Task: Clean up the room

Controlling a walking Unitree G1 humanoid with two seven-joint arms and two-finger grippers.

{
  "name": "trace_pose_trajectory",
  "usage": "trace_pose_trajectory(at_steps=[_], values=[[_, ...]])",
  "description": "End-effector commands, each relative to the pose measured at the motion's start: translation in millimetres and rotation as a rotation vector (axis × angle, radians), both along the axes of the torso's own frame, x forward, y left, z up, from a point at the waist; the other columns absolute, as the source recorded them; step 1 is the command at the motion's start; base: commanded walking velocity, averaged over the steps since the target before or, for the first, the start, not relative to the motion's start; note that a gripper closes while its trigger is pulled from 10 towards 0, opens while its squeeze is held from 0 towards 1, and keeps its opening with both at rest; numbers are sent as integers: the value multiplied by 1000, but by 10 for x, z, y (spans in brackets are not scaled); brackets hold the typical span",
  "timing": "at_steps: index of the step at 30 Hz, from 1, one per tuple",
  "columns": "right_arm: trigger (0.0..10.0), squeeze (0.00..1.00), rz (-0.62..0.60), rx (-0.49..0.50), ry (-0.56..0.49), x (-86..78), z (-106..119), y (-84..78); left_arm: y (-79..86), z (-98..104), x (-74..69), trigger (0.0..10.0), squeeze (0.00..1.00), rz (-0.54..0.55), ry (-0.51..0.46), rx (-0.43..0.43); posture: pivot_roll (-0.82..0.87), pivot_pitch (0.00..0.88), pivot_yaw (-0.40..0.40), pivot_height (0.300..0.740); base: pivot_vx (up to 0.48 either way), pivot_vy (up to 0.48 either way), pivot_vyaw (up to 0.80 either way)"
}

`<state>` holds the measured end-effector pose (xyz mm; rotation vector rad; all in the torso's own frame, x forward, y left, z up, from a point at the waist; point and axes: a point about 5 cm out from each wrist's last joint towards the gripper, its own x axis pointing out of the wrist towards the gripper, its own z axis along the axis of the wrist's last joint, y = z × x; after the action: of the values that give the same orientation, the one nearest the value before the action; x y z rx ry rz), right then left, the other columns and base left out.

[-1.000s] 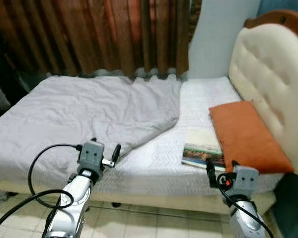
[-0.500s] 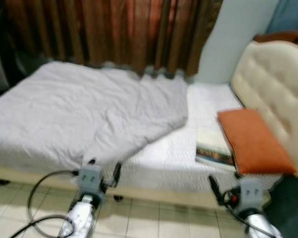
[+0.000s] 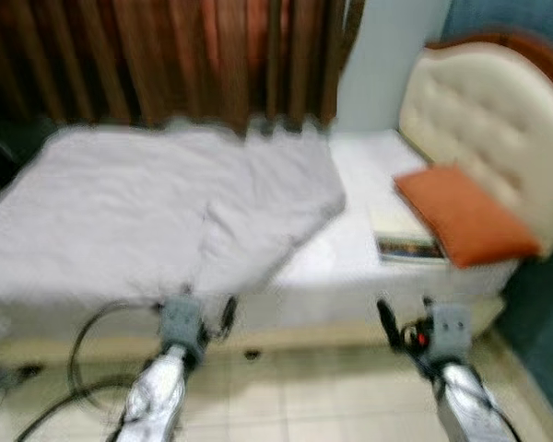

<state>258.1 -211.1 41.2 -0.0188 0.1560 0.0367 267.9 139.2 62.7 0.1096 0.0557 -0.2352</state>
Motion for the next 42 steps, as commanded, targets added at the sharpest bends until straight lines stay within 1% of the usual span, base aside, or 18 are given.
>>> trace_pose_trajectory(at_steps=[1, 3, 5, 7, 8, 10, 17, 20, 22, 24, 27, 32, 39, 42], values=[[10000, 0, 10, 9, -21, 66, 34, 68, 57, 0, 47, 10000, 0, 16, 8, 44, -54, 0, -28, 740, 0, 0, 0], [10000, 0, 19, 18, -20, 85, 30, 92, 80, 37, 79, 10000, 0, 54, 2, -21, -54, 0, -23, 740, 390, 259, 0], [10000, 0, 25, 36, -23, 93, 29, 109, 100, 56, 96, 10000, 0, 85, -6, -21, -56, 0, -19, 740, 386, 285, 0], [10000, 0, 25, 36, -23, 93, 29, 109, 100, 56, 96, 10000, 0, 85, -6, -21, -56, 0, -19, 740, 386, 285, 0], [10000, 0, 42, 47, -24, 97, 23, 143, 98, 49, 101, 10000, 0, 87, -4, -24, -57, 0, -11, 740, 386, 285, 0], [10000, 0, 50, 50, -25, 101, 17, 161, 92, 37, 99, 10000, 0, 86, 2, -27, -58, 0, -10, 740, 386, 285, 0], [10000, 0, 55, 59, -24, 100, 10, 158, 101, 14, 103, 10000, 0, 103, 15, -38, -64, 0, -10, 740, 385, 286, 0], [10000, 0, 62, 57, -25, 101, 12, 163, 99, 11, 112, 10000, 0, 112, 22, -58, -66, 0, -10, 740, 384, 287, 0], [10000, 0, 65, 57, -25, 102, 12, 166, 101, 5, 112, 10000, 0, 110, 23, -51, -67, 1, -10, 740, 382, 289, 0], [10000, 0, 76, 51, -25, 102, 12, 172, 104, -4, 116, 10000, 0, 99, 26, -26, -66, 2, -8, 740, 384, 287, 0], [10000, 0, 85, 53, -19, 106, 6, 188, 100, 15, 139, 10000, 0, 79, 18, 0, -65, 3, -6, 740, 390, 278, -667], [10000, 0, 84, 59, -18, 108, 3, 194, 118, 29, 163, 10000, 0, 73, 15, 6, -65, 3, -3, 740, 404, 256, -800], [10000, 0, 73, 66, -13, 107, -7, 181, 97, 42, 188, 10000, 0, 46, 9, 31, -66, 4, -1, 740, 468, 0, -800], [10000, 0, 71, 63, -10, 106, -13, 177, 92, 39, 193, 10000, 0, 45, 11, 23, -71, 0, 0, 740, 480, 0, -800]])
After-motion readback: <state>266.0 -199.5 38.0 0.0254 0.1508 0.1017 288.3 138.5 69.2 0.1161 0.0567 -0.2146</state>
